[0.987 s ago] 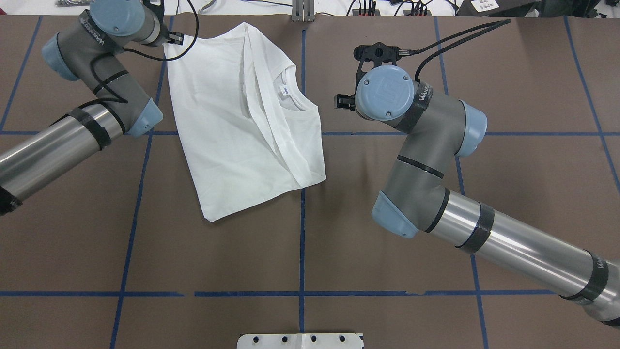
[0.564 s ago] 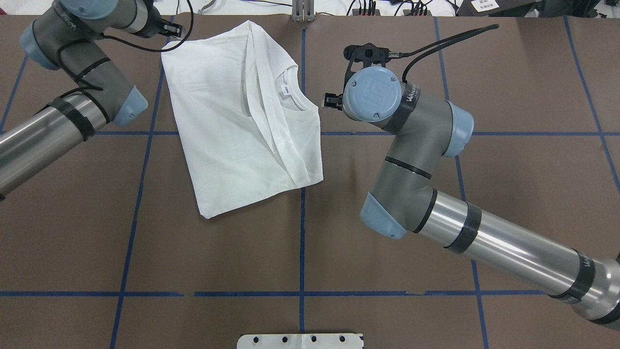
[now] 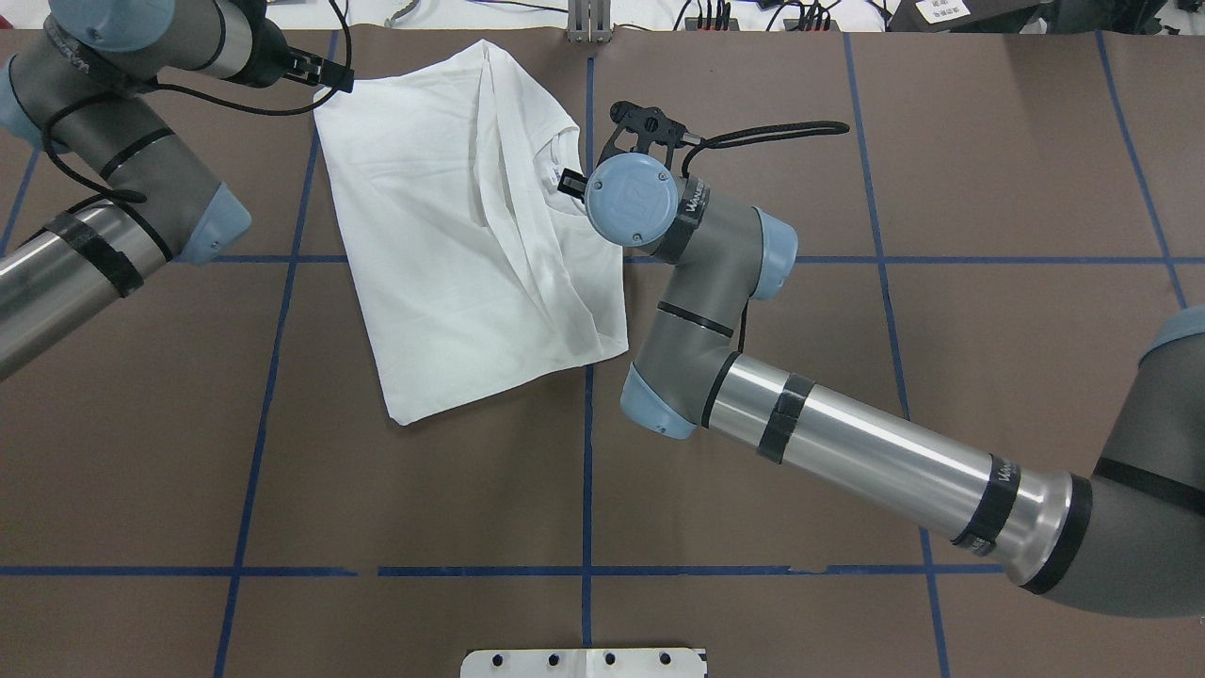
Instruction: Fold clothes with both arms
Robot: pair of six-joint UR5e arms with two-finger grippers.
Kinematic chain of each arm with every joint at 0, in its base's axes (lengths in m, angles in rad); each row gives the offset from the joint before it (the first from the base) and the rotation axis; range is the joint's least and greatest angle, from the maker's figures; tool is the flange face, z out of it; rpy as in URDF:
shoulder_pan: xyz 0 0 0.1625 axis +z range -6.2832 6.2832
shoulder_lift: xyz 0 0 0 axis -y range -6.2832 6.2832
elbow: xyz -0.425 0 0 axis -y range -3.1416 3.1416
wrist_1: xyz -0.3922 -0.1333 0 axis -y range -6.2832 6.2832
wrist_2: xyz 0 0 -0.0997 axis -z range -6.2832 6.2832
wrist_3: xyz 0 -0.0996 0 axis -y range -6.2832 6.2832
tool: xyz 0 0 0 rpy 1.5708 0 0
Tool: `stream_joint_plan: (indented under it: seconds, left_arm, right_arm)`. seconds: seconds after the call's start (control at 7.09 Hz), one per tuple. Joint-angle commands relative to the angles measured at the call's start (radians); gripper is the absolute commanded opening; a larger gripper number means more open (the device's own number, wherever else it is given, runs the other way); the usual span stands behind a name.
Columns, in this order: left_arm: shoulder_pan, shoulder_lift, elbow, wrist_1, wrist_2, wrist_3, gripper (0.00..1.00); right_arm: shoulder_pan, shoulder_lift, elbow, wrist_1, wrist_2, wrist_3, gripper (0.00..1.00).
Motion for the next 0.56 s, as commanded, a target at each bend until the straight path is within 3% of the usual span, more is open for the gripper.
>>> stream_joint_plan:
  seconds: [0.0, 0.28, 0.42]
  left_arm:
    - [0.000, 0.016, -0.019, -0.001, 0.000, -0.001, 1.00]
    - [-0.002, 0.024, -0.019, -0.001, 0.000, -0.001, 1.00]
    - [-0.002, 0.026, -0.019, -0.001, 0.000, 0.000, 1.00]
  right_arm:
    - [-0.011, 0.018, -0.067, 0.014, -0.010, 0.010, 0.77]
    - [-0.023, 0.016, -0.067, 0.012, -0.013, 0.007, 0.73]
    - [-0.023, 0.018, -0.067, 0.012, -0.013, 0.008, 0.62]
